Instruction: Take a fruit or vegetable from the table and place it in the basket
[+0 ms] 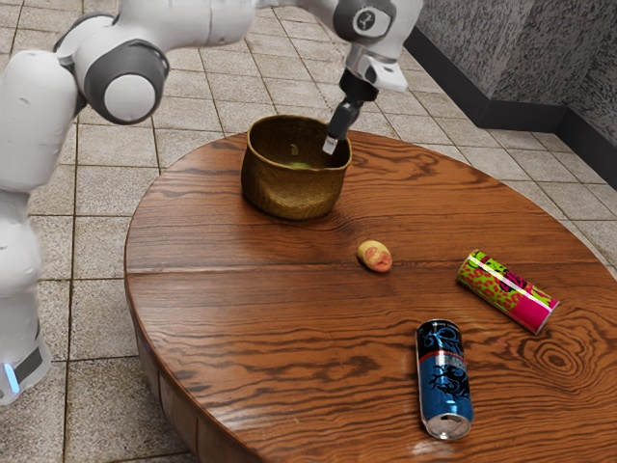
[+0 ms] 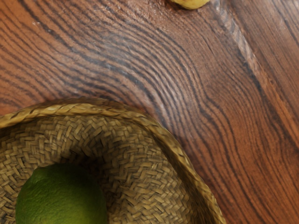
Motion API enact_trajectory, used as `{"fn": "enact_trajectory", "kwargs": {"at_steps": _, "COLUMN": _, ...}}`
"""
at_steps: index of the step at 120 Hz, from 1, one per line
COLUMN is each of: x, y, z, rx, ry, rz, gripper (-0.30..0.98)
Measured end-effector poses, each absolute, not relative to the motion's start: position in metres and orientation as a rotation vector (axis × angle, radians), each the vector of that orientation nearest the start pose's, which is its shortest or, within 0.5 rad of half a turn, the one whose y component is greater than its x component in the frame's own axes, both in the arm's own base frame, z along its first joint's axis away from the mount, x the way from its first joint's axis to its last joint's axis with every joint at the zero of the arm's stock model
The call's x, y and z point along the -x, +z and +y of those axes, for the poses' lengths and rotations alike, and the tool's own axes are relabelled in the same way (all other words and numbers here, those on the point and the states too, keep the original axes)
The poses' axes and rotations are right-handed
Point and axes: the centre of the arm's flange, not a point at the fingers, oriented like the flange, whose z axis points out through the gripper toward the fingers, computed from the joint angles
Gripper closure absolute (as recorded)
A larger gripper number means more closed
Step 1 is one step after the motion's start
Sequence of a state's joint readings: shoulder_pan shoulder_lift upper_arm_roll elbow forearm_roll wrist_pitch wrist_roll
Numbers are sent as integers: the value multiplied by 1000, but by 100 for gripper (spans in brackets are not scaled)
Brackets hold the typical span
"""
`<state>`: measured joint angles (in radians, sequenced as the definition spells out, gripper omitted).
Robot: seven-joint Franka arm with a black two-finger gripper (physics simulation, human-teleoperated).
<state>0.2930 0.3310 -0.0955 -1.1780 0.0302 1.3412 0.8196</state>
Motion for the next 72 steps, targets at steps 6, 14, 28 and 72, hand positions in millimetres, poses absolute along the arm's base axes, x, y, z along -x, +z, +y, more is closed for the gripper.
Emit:
{"fn": "enact_trajectory", "kwargs": {"at_steps": 6, "x": -622, "y": 582, "z": 105, "rx": 3056, "ry": 243, "rz": 1087, "gripper": 1}}
{"fn": "enact_trajectory", "kwargs": {"at_steps": 14, "x": -633, "y": 565, "z": 73, "rx": 3034, "ry": 272, "rz": 1210, "gripper": 1}}
{"fn": "enact_trajectory", "kwargs": {"at_steps": 28, "x": -641, "y": 556, "z": 45, "rx": 2937, "ry": 282, "rz": 1379, "gripper": 0}}
{"fn": "enact_trajectory", "kwargs": {"at_steps": 72, "x": -649, "y": 522, "z": 11, "rx": 2730, "ry": 348, "rz": 1718, "gripper": 0}}
